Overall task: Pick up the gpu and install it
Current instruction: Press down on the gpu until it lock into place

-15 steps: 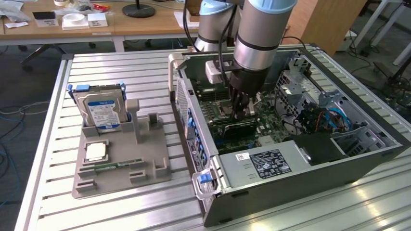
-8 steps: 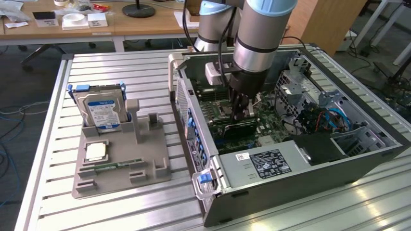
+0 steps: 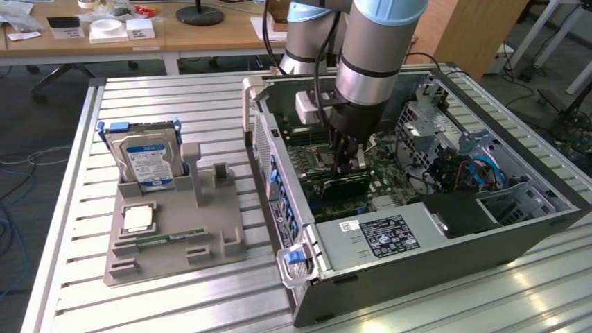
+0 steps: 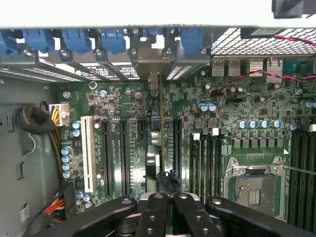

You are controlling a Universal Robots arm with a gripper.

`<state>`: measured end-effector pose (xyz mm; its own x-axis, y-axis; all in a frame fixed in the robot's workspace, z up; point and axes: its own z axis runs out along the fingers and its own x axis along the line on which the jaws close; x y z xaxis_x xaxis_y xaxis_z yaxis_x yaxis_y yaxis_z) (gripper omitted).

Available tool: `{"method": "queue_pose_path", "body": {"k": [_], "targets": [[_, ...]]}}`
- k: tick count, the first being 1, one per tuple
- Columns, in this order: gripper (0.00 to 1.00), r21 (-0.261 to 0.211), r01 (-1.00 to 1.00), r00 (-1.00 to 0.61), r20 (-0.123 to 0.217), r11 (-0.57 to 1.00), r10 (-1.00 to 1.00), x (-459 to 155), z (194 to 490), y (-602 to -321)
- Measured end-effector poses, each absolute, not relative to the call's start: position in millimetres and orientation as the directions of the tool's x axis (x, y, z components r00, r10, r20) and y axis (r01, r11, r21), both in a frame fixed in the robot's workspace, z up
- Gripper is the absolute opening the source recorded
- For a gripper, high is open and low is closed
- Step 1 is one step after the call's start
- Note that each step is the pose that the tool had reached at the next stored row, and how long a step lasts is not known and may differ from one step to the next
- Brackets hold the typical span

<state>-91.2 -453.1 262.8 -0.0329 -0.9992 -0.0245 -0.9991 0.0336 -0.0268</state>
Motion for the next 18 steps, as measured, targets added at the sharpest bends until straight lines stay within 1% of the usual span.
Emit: {"method": "queue_pose_path", "body": {"k": [18], "targets": [[0.11, -0.027, -0.999, -0.033, -0.024, 0.033, -0.999, -91.8, 261.3, -453.1]]}}
